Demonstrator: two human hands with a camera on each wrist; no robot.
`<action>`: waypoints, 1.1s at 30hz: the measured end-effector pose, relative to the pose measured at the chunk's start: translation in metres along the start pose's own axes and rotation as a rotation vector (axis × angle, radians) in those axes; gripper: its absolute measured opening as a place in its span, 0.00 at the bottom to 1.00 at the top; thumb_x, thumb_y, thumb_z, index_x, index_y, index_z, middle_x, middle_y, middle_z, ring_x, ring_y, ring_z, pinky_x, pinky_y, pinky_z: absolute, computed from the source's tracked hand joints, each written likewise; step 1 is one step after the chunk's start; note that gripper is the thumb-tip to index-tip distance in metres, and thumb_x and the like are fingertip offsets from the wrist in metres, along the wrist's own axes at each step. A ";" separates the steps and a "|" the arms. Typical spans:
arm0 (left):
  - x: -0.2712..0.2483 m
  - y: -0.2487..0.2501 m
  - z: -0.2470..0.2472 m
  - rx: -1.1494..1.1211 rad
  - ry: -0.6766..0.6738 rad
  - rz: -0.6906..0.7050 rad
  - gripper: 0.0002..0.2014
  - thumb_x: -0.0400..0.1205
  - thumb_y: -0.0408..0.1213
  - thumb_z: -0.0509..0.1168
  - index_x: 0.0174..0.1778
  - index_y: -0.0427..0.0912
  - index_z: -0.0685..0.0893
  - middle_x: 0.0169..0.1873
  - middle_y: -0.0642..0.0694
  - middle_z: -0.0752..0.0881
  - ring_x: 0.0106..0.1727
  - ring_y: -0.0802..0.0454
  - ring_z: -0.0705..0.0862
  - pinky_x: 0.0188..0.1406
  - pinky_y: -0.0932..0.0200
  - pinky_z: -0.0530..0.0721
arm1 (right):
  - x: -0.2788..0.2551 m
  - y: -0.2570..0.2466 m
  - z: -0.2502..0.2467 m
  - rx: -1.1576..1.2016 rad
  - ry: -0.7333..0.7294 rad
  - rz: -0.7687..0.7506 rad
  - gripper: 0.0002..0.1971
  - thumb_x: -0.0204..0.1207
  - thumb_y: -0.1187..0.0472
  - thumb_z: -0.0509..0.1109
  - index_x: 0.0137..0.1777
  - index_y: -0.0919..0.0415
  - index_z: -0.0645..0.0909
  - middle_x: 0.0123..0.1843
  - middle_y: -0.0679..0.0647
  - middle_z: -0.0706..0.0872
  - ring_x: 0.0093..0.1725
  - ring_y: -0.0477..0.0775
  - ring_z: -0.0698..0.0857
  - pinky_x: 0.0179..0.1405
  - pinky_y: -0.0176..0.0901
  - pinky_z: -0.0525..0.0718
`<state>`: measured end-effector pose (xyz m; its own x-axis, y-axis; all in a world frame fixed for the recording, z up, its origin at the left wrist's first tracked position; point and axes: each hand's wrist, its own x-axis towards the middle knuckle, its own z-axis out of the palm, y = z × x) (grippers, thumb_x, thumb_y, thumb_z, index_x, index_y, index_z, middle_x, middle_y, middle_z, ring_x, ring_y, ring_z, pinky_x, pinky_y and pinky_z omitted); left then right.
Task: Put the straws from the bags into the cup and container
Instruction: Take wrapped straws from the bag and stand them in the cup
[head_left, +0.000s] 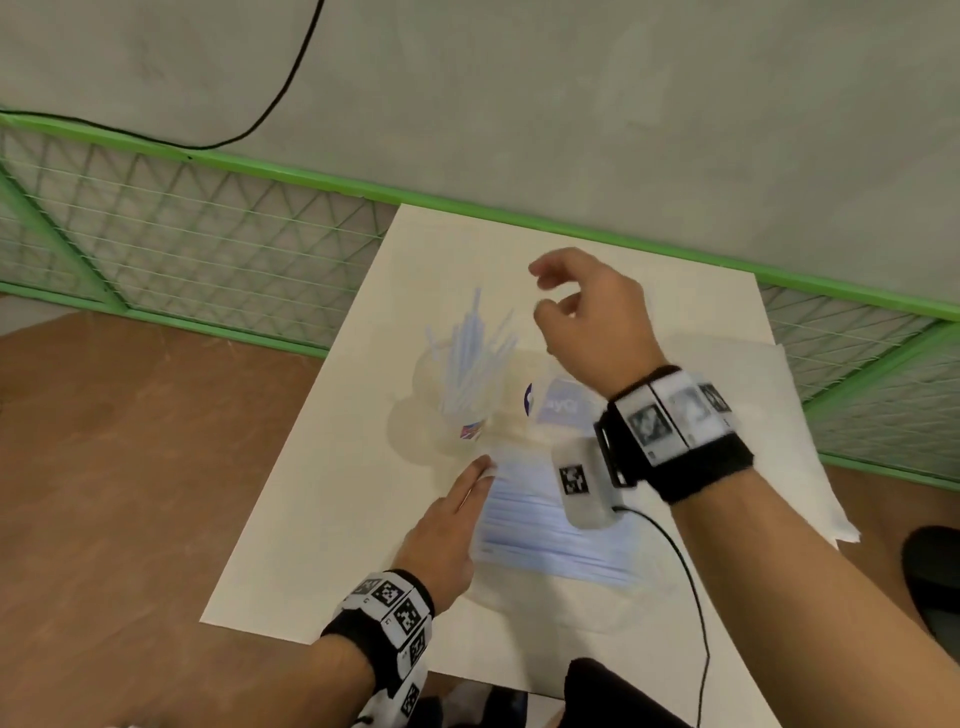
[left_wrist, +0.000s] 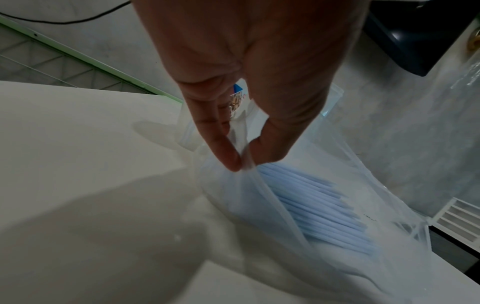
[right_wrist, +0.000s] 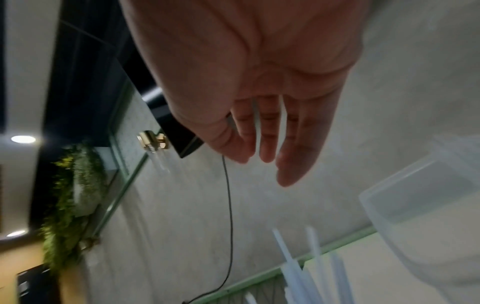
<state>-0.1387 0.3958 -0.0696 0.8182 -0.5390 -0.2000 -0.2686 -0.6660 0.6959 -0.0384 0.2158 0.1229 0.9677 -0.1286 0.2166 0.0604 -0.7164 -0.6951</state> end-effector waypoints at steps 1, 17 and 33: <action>0.000 0.000 0.000 0.014 0.001 -0.007 0.53 0.69 0.18 0.60 0.86 0.56 0.45 0.79 0.76 0.31 0.71 0.47 0.75 0.60 0.50 0.83 | -0.017 -0.002 -0.003 0.008 -0.005 -0.051 0.15 0.69 0.65 0.65 0.54 0.53 0.85 0.48 0.45 0.87 0.36 0.49 0.86 0.46 0.44 0.85; 0.000 -0.003 0.005 0.002 0.015 0.010 0.55 0.68 0.16 0.60 0.85 0.59 0.43 0.81 0.74 0.35 0.76 0.51 0.71 0.70 0.54 0.78 | -0.205 0.145 0.109 -0.733 -0.591 0.014 0.25 0.45 0.65 0.85 0.46 0.54 0.87 0.43 0.49 0.87 0.37 0.55 0.86 0.26 0.47 0.84; 0.000 -0.004 0.002 0.012 -0.006 0.005 0.55 0.68 0.17 0.61 0.86 0.58 0.43 0.81 0.72 0.35 0.77 0.52 0.70 0.69 0.54 0.79 | -0.195 0.136 0.117 -0.856 -0.729 0.059 0.15 0.81 0.65 0.60 0.67 0.61 0.78 0.65 0.58 0.83 0.67 0.64 0.79 0.67 0.58 0.73</action>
<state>-0.1390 0.3976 -0.0740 0.8137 -0.5454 -0.2010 -0.2789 -0.6697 0.6883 -0.1905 0.2237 -0.0935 0.8922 0.0527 -0.4486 0.0933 -0.9933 0.0688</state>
